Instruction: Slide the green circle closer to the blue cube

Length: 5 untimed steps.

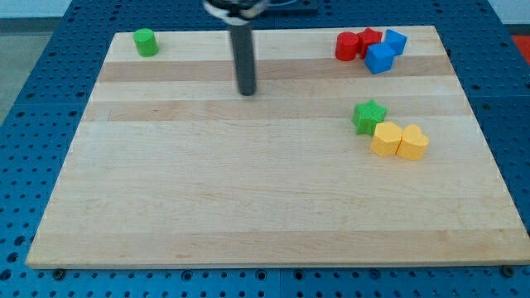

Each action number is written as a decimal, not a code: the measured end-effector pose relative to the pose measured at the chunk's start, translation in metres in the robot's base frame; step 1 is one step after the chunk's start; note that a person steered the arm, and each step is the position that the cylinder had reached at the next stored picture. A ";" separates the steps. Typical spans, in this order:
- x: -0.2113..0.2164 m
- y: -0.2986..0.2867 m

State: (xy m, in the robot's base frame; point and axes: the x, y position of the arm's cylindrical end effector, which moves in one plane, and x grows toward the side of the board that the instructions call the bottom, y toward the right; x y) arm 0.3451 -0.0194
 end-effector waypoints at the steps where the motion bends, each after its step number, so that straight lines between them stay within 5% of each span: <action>1: 0.000 0.059; 4: 0.002 0.244; 5: -0.022 0.261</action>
State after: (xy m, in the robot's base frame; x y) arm 0.3230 0.2419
